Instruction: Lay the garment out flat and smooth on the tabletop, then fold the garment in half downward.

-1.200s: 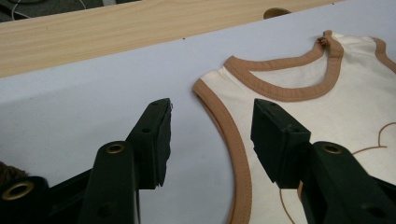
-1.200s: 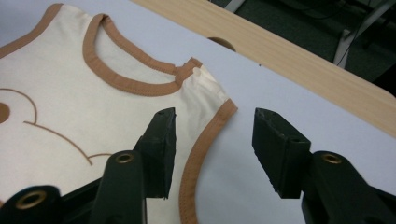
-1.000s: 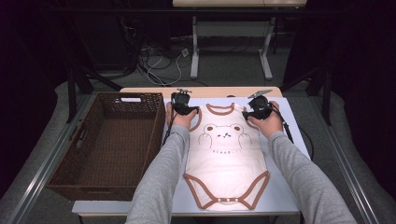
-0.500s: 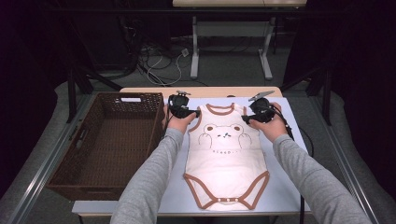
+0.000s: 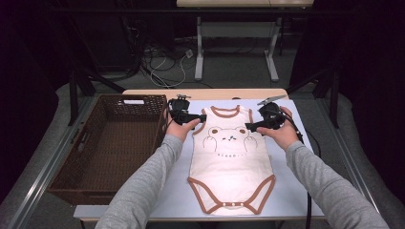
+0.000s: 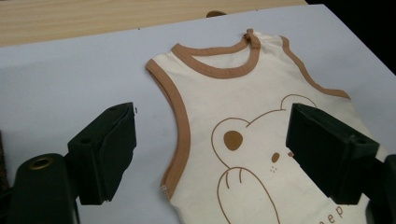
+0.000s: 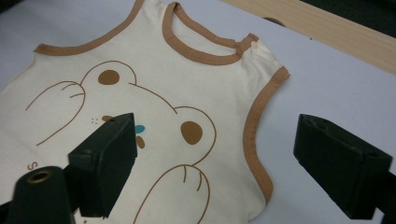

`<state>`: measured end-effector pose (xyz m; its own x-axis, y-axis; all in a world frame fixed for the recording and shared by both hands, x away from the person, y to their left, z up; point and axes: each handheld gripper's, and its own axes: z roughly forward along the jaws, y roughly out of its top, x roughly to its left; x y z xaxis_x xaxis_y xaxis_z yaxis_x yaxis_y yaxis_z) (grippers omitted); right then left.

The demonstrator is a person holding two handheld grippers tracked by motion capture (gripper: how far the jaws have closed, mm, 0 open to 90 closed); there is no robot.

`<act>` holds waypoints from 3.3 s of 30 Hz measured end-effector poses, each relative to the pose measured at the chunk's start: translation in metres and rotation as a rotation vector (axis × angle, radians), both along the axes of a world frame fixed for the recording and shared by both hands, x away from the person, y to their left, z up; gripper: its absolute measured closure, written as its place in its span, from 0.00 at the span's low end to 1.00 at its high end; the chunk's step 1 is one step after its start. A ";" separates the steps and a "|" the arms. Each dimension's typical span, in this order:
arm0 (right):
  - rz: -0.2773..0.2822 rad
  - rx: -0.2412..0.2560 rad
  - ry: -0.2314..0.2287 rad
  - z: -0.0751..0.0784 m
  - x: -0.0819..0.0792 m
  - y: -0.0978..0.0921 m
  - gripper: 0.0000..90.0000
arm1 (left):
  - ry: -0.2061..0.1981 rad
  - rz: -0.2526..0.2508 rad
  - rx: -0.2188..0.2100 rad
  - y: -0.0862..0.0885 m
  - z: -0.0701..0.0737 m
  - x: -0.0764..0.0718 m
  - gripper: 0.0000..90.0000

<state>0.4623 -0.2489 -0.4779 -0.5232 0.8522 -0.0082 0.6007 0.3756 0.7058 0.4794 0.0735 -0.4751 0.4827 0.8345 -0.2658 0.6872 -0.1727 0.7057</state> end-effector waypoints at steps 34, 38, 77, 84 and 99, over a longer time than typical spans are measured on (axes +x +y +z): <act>-0.097 0.029 0.009 -0.012 -0.001 -0.013 0.15 | 0.025 0.007 -0.018 -0.004 -0.017 -0.003 0.19; -0.101 0.026 0.015 -0.016 -0.001 -0.013 0.16 | 0.041 0.030 -0.037 -0.002 -0.019 -0.002 0.26; -0.187 0.110 0.071 -0.038 0.003 -0.032 0.42 | 0.228 0.176 -0.007 -0.004 -0.064 0.008 0.55; -0.194 0.111 0.085 -0.041 0.004 -0.030 0.44 | 0.247 0.189 -0.024 -0.004 -0.066 0.009 0.56; -0.243 0.122 0.111 -0.044 0.006 -0.029 0.49 | 0.272 0.190 0.001 -0.005 -0.070 0.010 0.78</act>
